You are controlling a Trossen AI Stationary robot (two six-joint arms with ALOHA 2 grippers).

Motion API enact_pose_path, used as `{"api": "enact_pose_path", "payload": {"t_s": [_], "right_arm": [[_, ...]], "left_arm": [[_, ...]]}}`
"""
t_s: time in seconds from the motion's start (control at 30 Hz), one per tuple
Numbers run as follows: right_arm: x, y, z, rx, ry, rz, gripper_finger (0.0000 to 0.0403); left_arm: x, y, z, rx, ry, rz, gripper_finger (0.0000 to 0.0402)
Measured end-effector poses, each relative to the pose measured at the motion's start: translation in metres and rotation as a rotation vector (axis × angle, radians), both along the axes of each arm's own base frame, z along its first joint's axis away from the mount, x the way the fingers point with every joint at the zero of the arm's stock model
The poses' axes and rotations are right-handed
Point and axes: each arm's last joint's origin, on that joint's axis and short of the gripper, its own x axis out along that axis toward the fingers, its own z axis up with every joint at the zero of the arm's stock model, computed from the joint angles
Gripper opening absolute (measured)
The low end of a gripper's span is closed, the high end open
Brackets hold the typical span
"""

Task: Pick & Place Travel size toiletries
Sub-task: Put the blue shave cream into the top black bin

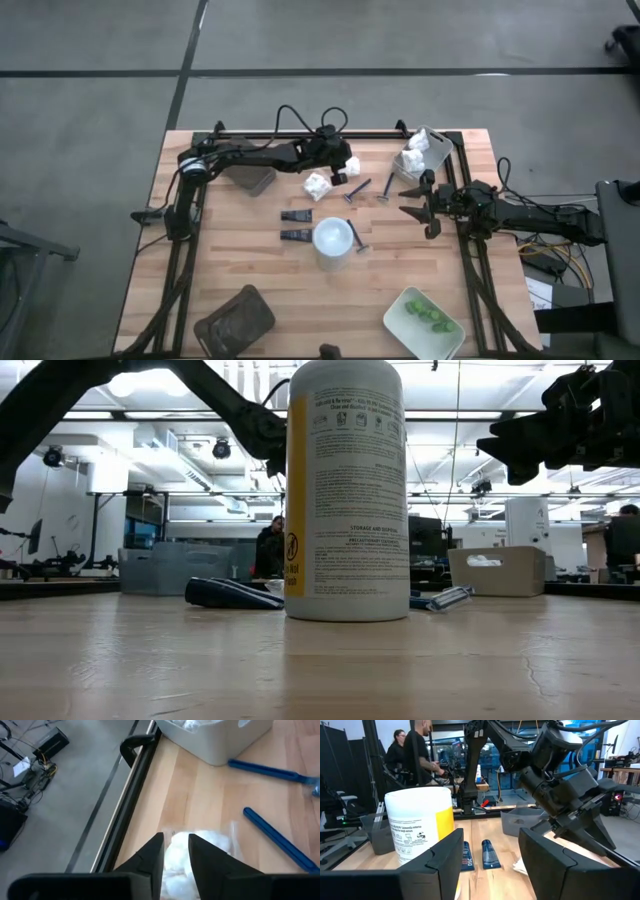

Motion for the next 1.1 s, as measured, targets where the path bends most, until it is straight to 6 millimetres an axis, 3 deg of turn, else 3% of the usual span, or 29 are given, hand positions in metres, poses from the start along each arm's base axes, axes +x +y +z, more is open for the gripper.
{"api": "enact_pose_path", "payload": {"t_s": [0.17,0.43,0.83,0.97,1.1], "right_arm": [[0.000,0.000,0.000,0.000,0.000,0.000,0.0195],[0.000,0.000,0.000,0.001,0.003,0.000,0.0188],[0.000,0.000,-0.001,0.003,0.012,0.000,0.0153],[0.000,0.000,-0.001,0.004,0.015,0.000,0.0143],[0.000,0.000,-0.002,0.004,0.016,0.000,0.0132]], "left_arm": [[-0.006,-0.003,0.013,-0.010,-0.007,-0.010,0.0105],[-0.024,-0.010,0.049,-0.001,-0.028,-0.010,0.0106],[-0.082,-0.032,0.107,-0.053,0.089,-0.001,0.0106],[-0.101,-0.040,0.118,-0.102,0.107,0.020,0.0106],[-0.119,-0.050,0.114,-0.160,0.120,0.039,0.0106]]}}
